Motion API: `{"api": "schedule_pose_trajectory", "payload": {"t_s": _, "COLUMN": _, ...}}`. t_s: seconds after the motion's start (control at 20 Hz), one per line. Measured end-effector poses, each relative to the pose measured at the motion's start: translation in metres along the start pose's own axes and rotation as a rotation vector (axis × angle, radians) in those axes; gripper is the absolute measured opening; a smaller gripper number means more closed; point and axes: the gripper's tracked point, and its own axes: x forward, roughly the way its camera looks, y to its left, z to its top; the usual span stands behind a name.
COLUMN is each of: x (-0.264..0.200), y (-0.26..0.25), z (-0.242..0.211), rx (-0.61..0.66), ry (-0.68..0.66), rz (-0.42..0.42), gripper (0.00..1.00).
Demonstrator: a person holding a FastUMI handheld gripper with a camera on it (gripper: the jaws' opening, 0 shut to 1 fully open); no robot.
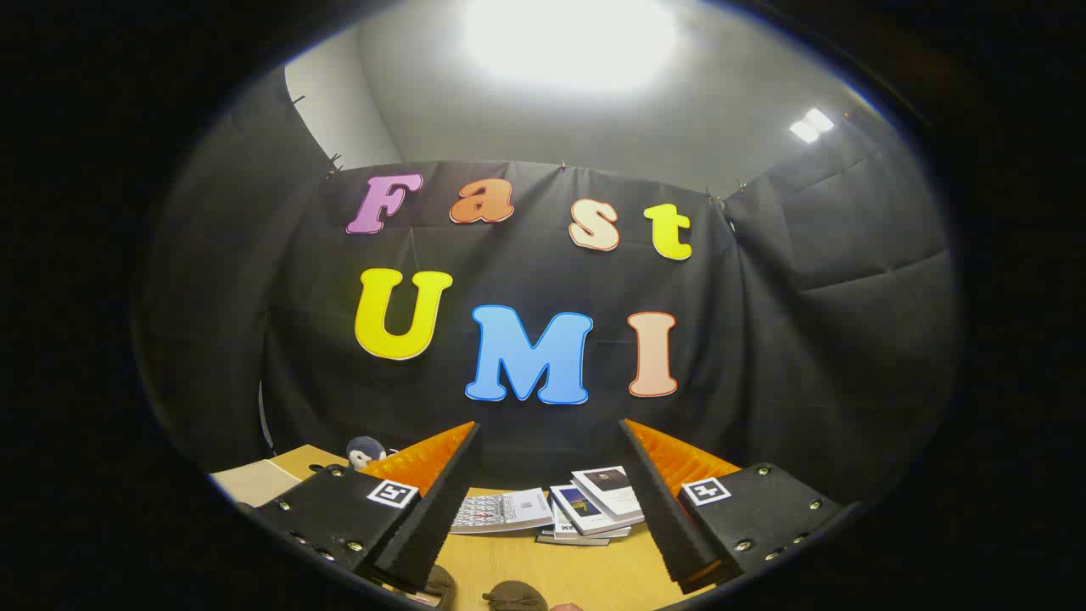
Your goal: Open the storage box then place both shoes into the box .Put the left shoe in first, then the right shoe, with the right side of both shoes facing outward in a uniform manner.
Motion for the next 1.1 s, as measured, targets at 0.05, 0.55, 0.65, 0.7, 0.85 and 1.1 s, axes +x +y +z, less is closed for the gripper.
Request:
{"api": "schedule_pose_trajectory", "payload": {"t_s": 0.05, "x": 0.002, "y": 0.003, "z": -0.001, "rx": 0.003, "ry": 0.003, "rz": 0.005, "gripper": 0.98}}
{"api": "schedule_pose_trajectory", "payload": {"t_s": 0.55, "x": 0.001, "y": 0.012, "z": -0.007, "rx": 0.035, "ry": 0.008, "rz": 0.018, "gripper": 0.98}}
{"api": "schedule_pose_trajectory", "payload": {"t_s": 0.65, "x": 0.000, "y": 0.010, "z": -0.006, "rx": 0.052, "ry": 0.003, "rz": 0.007, "gripper": 0.98}}
{"api": "schedule_pose_trajectory", "payload": {"t_s": 0.7, "x": -0.002, "y": 0.009, "z": -0.005, "rx": 0.056, "ry": -0.002, "rz": 0.003, "gripper": 0.98}}
{"api": "schedule_pose_trajectory", "payload": {"t_s": 0.85, "x": -0.007, "y": 0.005, "z": -0.004, "rx": 0.036, "ry": -0.017, "rz": -0.005, "gripper": 0.98}}
{"api": "schedule_pose_trajectory", "payload": {"t_s": 1.1, "x": -0.013, "y": -0.001, "z": -0.009, "rx": 0.023, "ry": -0.005, "rz": -0.011, "gripper": 0.98}}
